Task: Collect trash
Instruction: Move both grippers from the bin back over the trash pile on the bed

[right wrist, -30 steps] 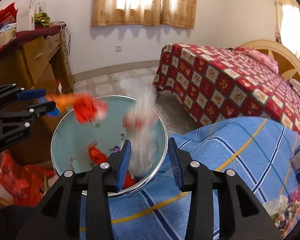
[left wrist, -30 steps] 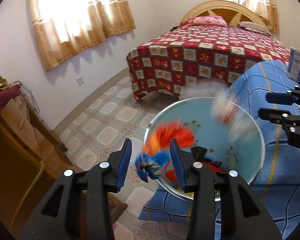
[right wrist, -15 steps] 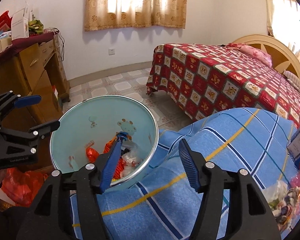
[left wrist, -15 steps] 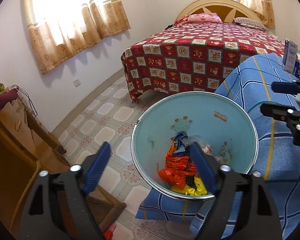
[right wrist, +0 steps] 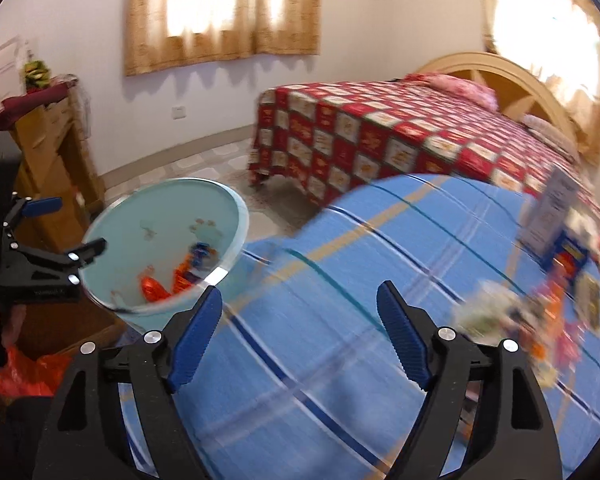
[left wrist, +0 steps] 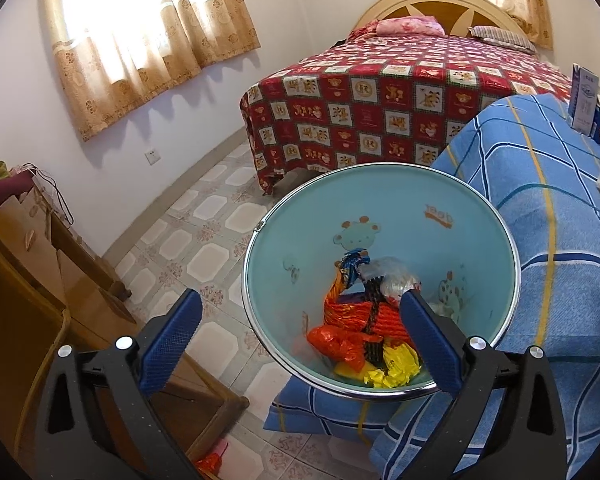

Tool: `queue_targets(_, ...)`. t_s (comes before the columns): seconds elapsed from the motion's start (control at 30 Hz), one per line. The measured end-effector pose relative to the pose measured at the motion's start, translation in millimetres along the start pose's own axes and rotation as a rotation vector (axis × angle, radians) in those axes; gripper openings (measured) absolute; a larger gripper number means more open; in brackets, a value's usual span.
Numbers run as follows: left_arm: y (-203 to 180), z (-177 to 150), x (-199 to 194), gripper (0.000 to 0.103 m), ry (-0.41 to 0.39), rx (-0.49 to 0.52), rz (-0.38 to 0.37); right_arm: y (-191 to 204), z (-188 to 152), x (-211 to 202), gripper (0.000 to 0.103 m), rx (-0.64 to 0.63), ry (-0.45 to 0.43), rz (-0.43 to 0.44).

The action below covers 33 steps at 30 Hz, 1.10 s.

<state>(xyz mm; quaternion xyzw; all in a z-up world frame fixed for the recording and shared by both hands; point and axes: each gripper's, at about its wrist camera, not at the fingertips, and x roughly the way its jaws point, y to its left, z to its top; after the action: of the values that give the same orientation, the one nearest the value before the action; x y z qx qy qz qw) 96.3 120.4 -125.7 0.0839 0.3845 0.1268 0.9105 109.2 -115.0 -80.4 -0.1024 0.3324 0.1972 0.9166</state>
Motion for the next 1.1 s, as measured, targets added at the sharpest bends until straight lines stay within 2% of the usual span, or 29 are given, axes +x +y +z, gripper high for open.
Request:
queue_targets(0.23,-8.7,-4.5,0.5,0.097,-0.003,-0.002,-0.027,-78.8,-44.6,-38.5,0.08,0.271,0.025,-0.163)
queue_targets(0.4,-16.5,-5.1,-1.8,0.097,0.009,-0.004,-0.057,-120.0,-65.4,-43.5,0.079,0.409,0.046,-0.214)
queue_targets(0.5,-19.6,-4.6,-1.6,0.097,0.014,-0.004,-0.055,-133.6,-69.6,-38.5,0.074,0.45,0.064,-0.215)
queue_targets(0.57,-20.9,-2.6,-0.4,0.097,0.018,-0.003,-0.055,-142.4,-74.5,-35.8,0.074,0.463,0.079,-0.181)
queue_targets(0.7,-26.1,-1.2,2.7,0.097,0.02,0.008,-0.052,-144.6,-72.7,-27.6,0.073,0.476,0.09,-0.139)
queue_targets(0.83,-34.8,2.0,5.8,0.097,0.021,0.022,-0.063,-142.5,-64.7,-8.6,0.073,0.484,0.143,-0.114)
queue_targets(0.97,-43.0,7.0,4.3,0.097,0.003,0.037,-0.07,-144.3,-63.5,-0.9,0.062,0.505,0.169,-0.087)
queue_targets(1.03,-45.6,8.3,3.0,0.097,-0.003,0.039,-0.076,-141.7,-63.9,-5.9,0.048,0.485,0.164,-0.085)
queue_targets(1.07,-46.5,8.4,2.8,0.097,-0.004,0.04,-0.077,-141.4,-63.7,-8.0,0.031,0.473,0.167,-0.086)
queue_targets(1.1,-47.5,8.5,2.9,0.097,-0.004,0.043,-0.079,-141.3,-63.4,-8.9,0.025,0.466,0.167,-0.092)
